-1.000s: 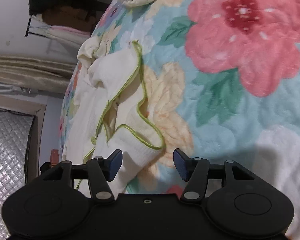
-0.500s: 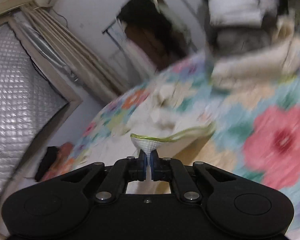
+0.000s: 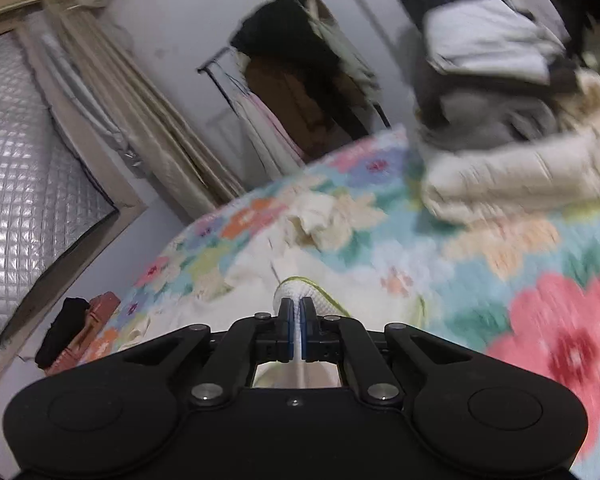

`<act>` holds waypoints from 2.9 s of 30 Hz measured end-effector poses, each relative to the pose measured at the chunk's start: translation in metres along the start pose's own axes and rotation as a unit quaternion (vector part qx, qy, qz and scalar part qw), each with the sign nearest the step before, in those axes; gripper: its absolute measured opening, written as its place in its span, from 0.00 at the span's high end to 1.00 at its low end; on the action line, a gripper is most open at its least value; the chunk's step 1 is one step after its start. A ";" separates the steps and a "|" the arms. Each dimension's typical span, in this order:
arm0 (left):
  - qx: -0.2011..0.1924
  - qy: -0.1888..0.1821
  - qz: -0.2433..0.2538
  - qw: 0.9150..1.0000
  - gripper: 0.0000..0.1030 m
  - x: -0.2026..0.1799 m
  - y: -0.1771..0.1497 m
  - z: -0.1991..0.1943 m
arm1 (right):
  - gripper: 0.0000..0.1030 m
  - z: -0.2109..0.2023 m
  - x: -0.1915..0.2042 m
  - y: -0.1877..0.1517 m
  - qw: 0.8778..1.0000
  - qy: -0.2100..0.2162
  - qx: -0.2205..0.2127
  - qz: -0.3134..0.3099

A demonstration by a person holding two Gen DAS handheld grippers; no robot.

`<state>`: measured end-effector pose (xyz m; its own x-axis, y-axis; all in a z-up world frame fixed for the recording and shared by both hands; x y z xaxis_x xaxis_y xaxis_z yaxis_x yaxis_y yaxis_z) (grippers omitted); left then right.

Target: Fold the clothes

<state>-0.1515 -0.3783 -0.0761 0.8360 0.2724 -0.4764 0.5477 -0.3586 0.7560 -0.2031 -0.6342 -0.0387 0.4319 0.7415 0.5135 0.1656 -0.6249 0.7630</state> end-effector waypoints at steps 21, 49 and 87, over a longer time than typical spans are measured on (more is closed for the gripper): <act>0.036 0.096 -0.167 0.981 0.92 0.098 -0.023 0.019 | 0.54 0.023 -0.040 -0.088 0.961 -0.014 0.237 0.138; 0.095 0.023 0.018 0.995 0.53 -0.040 -0.043 0.009 | 0.94 -0.067 -0.038 -0.009 0.994 -0.075 0.075 -0.011; 0.068 -0.044 -0.171 0.982 0.94 -0.031 -0.059 -0.113 | 0.93 -0.037 -0.087 -0.025 0.985 -0.094 0.142 0.002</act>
<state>-0.2133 -0.2649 -0.0553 0.5997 0.3209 -0.7331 0.7910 -0.3769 0.4820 -0.2777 -0.6744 -0.0877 0.5853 0.6977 0.4131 0.3944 -0.6901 0.6067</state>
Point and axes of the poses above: each gripper's, at about its wrist camera, not at the fingertips, and z roughly the way its jaws point, x to its left, y to its top, the point moved 8 cm from there along z, roughly the way its jaws point
